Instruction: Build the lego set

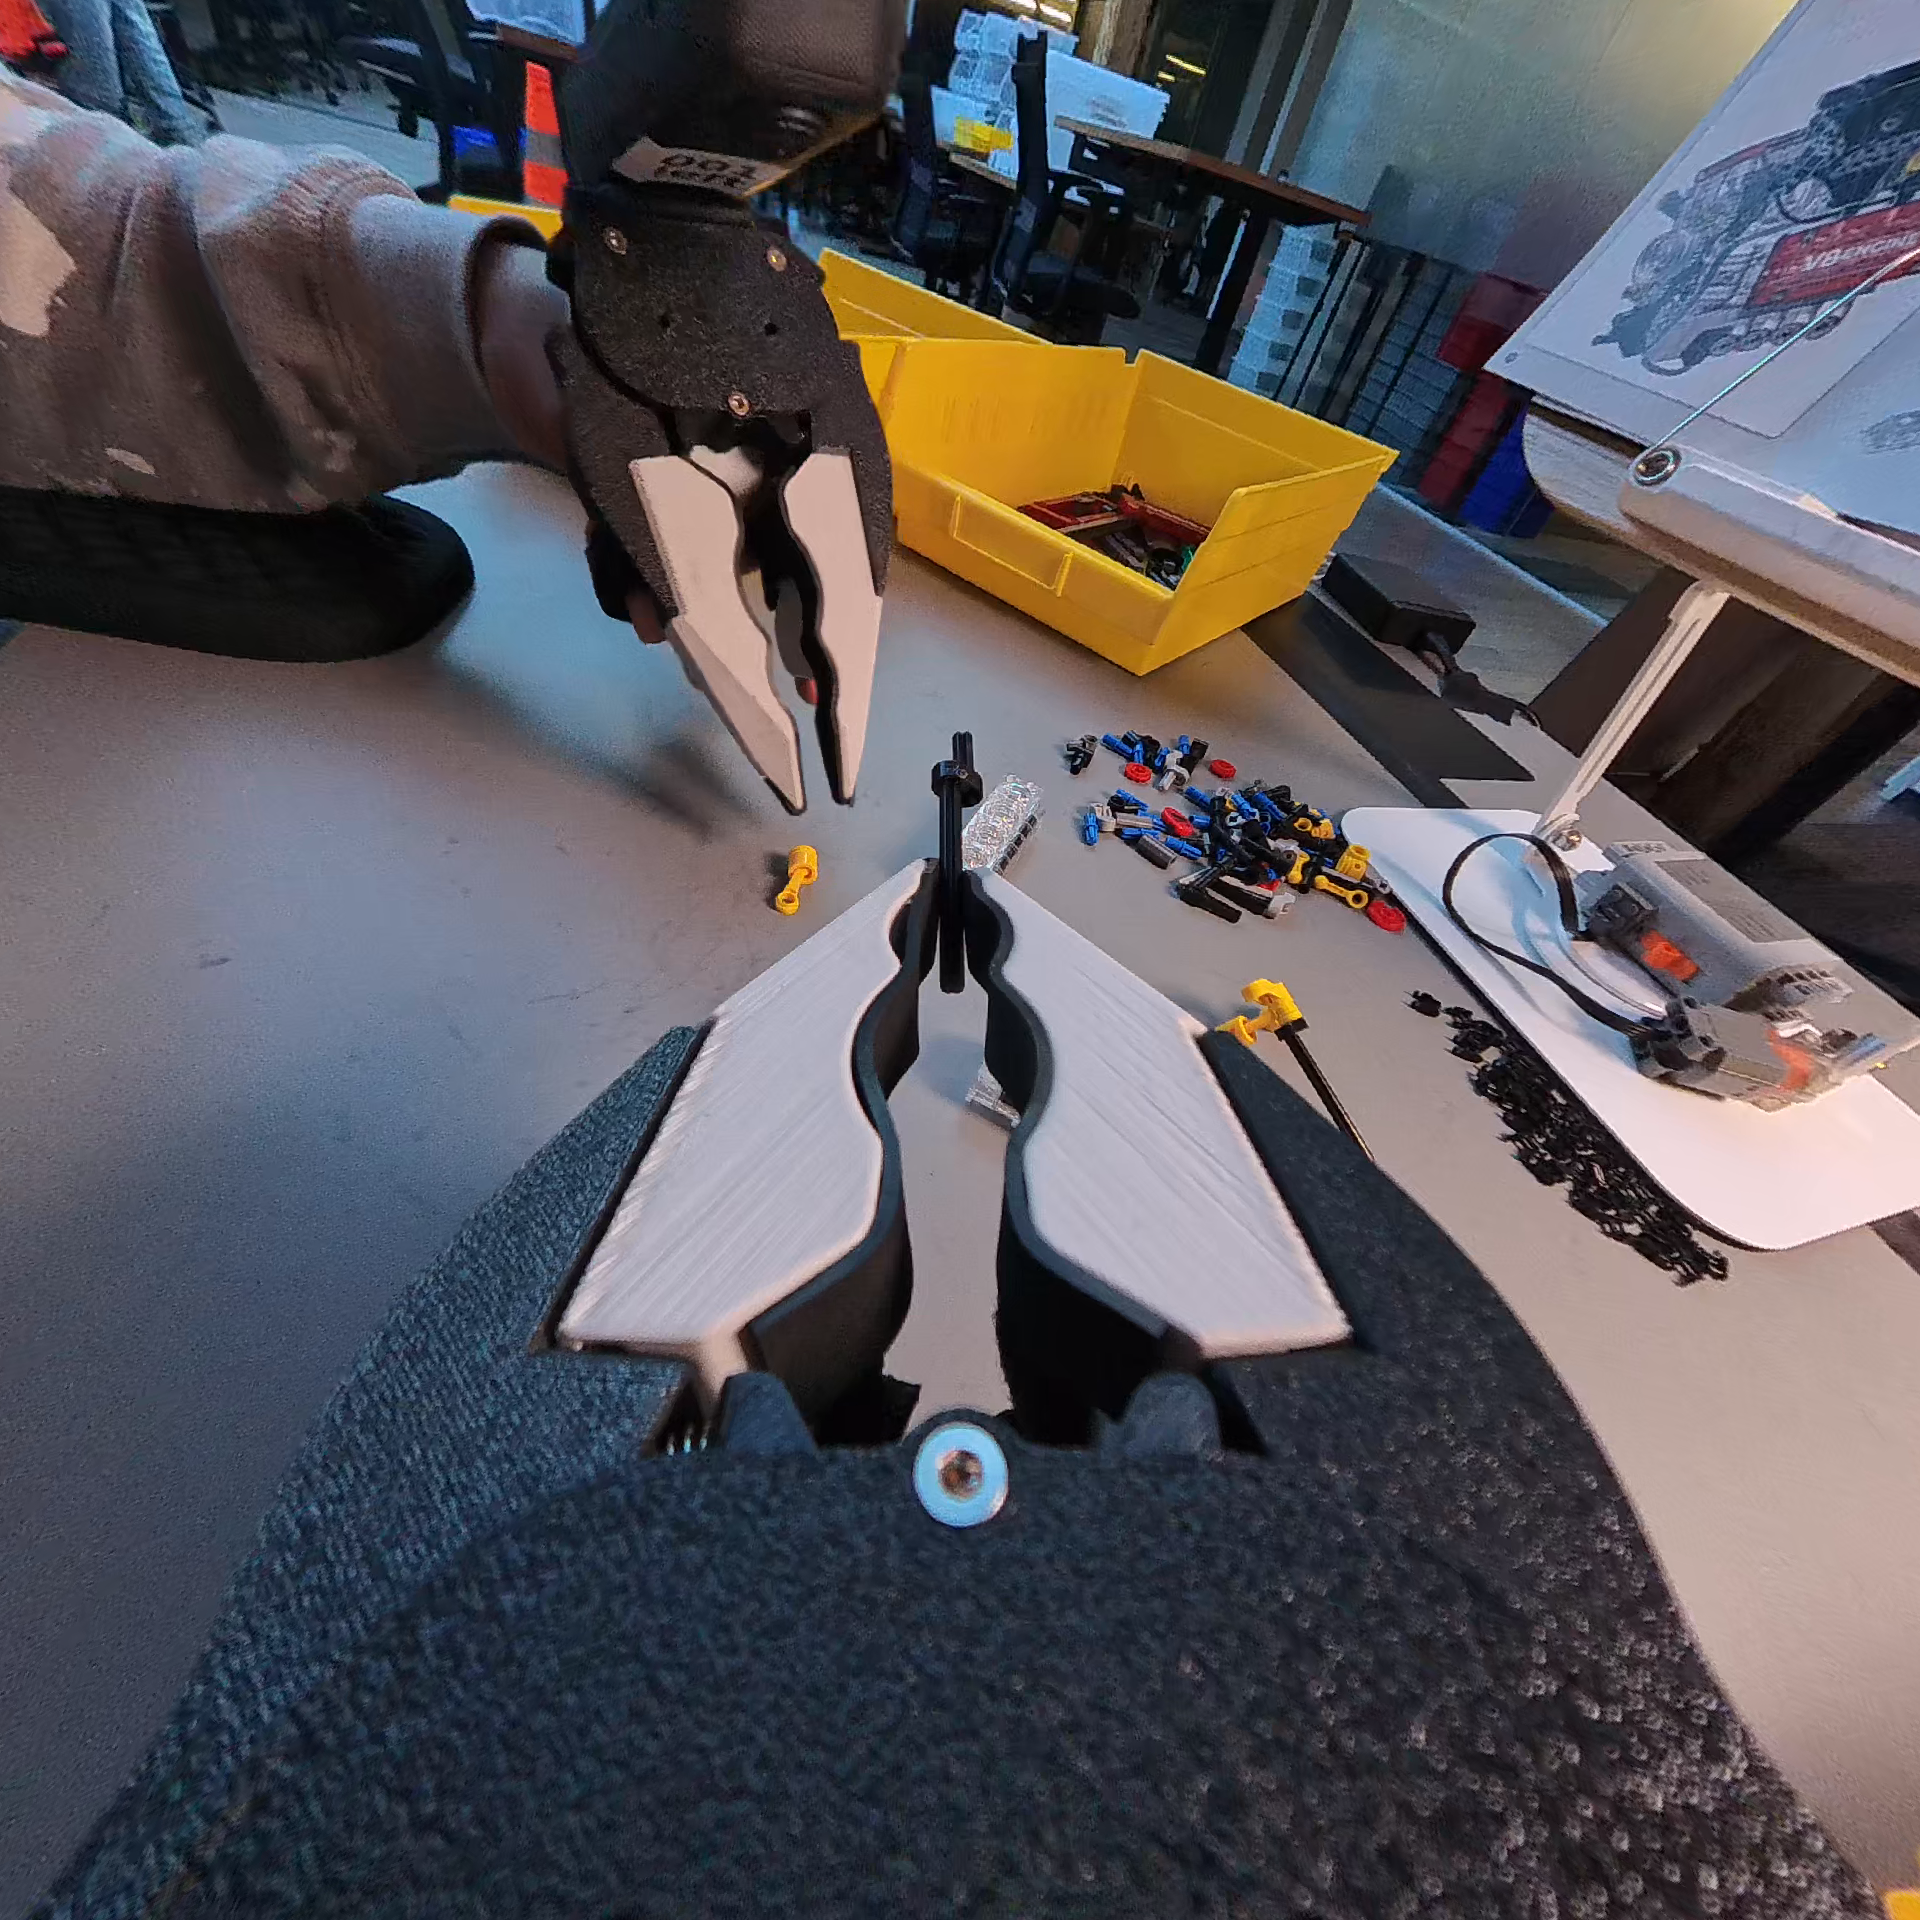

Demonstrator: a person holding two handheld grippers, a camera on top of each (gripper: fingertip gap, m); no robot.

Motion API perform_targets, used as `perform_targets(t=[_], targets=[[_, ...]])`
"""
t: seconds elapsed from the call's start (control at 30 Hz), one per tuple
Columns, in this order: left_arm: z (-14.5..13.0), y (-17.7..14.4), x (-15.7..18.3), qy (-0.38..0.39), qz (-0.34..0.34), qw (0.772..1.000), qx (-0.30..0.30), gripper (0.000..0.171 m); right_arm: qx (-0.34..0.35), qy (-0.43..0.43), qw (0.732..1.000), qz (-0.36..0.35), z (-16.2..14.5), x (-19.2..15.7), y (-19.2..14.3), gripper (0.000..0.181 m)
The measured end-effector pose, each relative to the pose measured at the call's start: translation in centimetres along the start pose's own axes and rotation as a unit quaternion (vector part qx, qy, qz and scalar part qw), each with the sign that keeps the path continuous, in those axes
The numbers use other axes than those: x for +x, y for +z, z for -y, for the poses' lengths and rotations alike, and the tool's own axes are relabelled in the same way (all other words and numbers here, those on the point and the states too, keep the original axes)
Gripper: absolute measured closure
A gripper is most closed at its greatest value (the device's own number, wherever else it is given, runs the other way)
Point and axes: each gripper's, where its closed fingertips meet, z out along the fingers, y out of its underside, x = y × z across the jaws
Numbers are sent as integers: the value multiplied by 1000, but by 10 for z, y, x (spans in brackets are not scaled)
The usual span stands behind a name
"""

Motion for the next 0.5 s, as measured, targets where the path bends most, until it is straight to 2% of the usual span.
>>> perform_targets(t=[0.17,0.5], targets=[[-2,6,15,94,14,995,-27,160,-3,-4,1000,3,-1,-2,1,177],[-13,21,11,174,-45,975,-128,160,-6,-5,1000,4,-2,-3,1,177]])
